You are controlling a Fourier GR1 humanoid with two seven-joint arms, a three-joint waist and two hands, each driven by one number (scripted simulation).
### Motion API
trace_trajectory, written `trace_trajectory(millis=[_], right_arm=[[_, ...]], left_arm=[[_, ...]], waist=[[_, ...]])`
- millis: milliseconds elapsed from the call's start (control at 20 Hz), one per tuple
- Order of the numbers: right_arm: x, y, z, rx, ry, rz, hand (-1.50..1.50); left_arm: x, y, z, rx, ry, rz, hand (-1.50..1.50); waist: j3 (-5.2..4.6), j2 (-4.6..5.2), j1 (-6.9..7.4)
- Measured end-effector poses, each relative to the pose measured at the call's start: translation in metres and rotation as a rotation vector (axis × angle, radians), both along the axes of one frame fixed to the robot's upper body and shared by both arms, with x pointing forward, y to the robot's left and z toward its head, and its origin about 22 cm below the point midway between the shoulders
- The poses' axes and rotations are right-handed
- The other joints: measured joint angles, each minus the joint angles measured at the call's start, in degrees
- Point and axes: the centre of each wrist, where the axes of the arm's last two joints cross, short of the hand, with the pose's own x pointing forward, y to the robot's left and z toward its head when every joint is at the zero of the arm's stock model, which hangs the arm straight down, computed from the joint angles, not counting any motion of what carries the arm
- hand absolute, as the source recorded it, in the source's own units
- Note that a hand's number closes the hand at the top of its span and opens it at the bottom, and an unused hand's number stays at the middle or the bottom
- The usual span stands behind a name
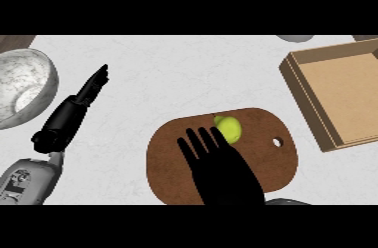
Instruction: Pick the tomato from the cutting board and place it in the cardboard box
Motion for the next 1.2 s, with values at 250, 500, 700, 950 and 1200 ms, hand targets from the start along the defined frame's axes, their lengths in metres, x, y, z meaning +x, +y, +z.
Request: trace_trajectory(millis=[250, 500, 700, 950, 1200], right_arm=[[0.006, -0.001, -0.02, -0.053, 0.0, -0.035, -1.5], [0.006, 0.006, -0.029, -0.038, 0.022, -0.038, -1.5], [0.01, 0.01, -0.04, -0.05, 0.039, -0.053, -1.5], [0.015, 0.008, -0.054, -0.095, 0.032, -0.095, -1.5], [0.02, 0.004, -0.058, -0.108, 0.031, -0.12, -1.5]], left_arm=[[-0.004, 0.005, -0.002, -0.007, 0.0, -0.004, 0.0], [-0.008, 0.004, 0.001, 0.0, 0.004, -0.005, 0.0], [-0.009, 0.006, 0.003, 0.0, 0.001, -0.008, 0.0], [-0.005, 0.005, 0.007, -0.003, 0.0, -0.007, 0.0], [-0.005, 0.006, 0.007, -0.001, 0.003, -0.006, 0.0]], waist=[[0.02, 0.02, 0.2], [0.04, 0.04, 0.27], [0.04, 0.05, 0.33], [0.04, 0.07, 0.26], [0.04, 0.07, 0.24]])
